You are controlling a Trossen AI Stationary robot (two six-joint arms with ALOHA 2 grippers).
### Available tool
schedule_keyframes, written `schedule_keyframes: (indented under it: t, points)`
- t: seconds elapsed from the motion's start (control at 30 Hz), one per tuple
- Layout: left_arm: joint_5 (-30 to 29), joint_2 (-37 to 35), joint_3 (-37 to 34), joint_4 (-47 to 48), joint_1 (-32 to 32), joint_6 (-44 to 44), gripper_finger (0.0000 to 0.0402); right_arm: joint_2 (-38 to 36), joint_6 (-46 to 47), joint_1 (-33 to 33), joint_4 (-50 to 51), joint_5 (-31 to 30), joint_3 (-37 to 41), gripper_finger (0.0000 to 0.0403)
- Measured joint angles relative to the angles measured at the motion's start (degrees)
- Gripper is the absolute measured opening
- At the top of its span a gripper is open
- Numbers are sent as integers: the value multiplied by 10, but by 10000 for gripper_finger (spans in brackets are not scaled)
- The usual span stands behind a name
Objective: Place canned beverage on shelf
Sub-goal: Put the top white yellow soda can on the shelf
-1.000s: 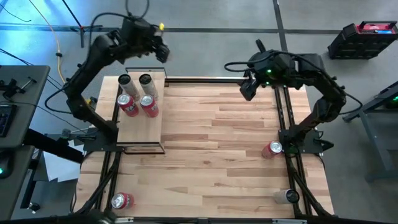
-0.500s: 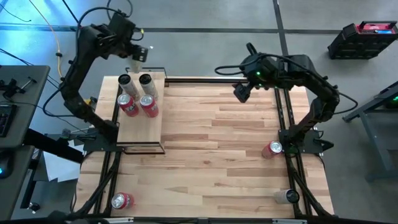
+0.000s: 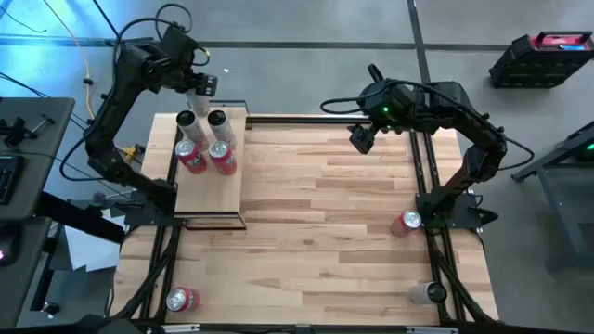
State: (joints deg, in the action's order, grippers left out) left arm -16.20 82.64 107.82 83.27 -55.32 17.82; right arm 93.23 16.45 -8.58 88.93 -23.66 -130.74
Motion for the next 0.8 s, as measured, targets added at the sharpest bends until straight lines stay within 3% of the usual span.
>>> schedule_keyframes:
  t: [0.8]
  points:
    - [-18,-6,-139,-85,-14,4,245,0,10,0,10,2,0,336]
